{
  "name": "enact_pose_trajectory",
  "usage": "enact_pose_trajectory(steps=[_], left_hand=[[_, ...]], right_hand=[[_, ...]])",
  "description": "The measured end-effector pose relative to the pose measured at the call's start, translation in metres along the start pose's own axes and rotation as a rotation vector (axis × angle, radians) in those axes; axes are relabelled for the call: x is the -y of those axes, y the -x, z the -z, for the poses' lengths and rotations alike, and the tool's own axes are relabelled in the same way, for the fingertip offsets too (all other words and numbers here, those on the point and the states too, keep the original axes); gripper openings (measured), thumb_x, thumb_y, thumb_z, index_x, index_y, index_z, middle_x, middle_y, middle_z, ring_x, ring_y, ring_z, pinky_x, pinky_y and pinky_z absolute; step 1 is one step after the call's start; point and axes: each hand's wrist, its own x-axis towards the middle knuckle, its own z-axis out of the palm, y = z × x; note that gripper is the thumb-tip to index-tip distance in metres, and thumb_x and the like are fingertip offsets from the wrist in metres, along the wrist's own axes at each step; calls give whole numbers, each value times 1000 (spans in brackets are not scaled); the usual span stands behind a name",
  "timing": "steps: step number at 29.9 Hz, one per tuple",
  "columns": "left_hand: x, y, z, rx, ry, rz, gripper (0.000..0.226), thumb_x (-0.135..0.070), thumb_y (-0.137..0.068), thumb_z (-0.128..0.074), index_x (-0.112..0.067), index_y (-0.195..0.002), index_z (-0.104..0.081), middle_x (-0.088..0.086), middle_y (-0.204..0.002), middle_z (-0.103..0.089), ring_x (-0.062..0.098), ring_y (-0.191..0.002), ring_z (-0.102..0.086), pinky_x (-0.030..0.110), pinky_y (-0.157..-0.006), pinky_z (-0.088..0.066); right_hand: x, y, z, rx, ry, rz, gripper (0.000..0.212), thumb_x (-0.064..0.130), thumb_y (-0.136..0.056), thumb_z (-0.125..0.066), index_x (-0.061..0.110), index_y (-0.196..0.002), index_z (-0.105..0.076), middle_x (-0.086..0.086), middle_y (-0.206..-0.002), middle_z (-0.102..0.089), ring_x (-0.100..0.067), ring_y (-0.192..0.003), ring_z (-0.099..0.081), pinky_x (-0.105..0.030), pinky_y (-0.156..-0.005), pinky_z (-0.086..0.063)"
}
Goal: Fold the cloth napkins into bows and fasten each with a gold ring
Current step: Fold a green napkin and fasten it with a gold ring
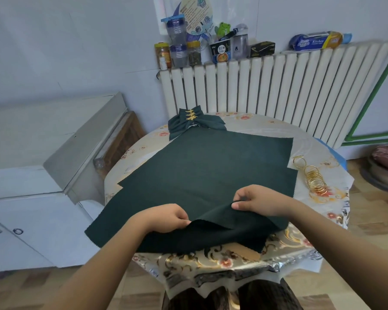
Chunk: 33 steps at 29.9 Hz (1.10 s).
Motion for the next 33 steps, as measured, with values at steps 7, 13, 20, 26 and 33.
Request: enact_pose_trajectory(steps=[7, 13, 20, 26, 33], left_hand=[[8, -14, 15, -127, 432, 90, 47, -55, -97, -32, -25, -110, -66, -10, -108, -66, 7, -99, -61, 29, -96, -43], [8, -52, 27, -416, 562, 10, 40, -57, -92, -44, -26, -108, -63, -13, -101, -63, 1, -91, -59, 19, -76, -46], [45, -120, 47, -768, 624, 183, 22, -37, -90, -59, -18, -86, -69, -5, -81, -67, 13, -79, -62, 32, -71, -50], [82, -176, 86, -896, 535, 291, 24, -39, -90, -59, -16, -89, -66, -6, -85, -63, 13, -82, -58, 27, -68, -44], [116, -218, 115, -816, 570, 224, 30, -18, -91, -60, -21, -121, -58, -6, -123, -59, 13, -120, -50, 29, -104, -37]], right_hand=[[12, -49, 17, -66, -17, -60, 23, 39, -92, -56, 24, -74, -56, 10, -68, -52, -2, -62, -47, -18, -58, -35], [16, -115, 17, -107, -61, -130, 24, 41, -91, -57, 19, -83, -63, 2, -86, -64, -13, -82, -58, -23, -66, -41], [4, -197, 2, -290, -250, -148, 17, 42, -89, -58, 26, -93, -61, 6, -90, -61, -12, -87, -57, -24, -70, -41], [-9, -254, 2, -329, -317, -165, 34, 18, -85, -55, 26, -118, -56, 11, -99, -56, -11, -104, -54, -30, -96, -40], [-26, -311, 1, -467, -70, -230, 26, 24, -90, -55, 24, -117, -56, 7, -116, -64, -12, -112, -55, -27, -95, -24]])
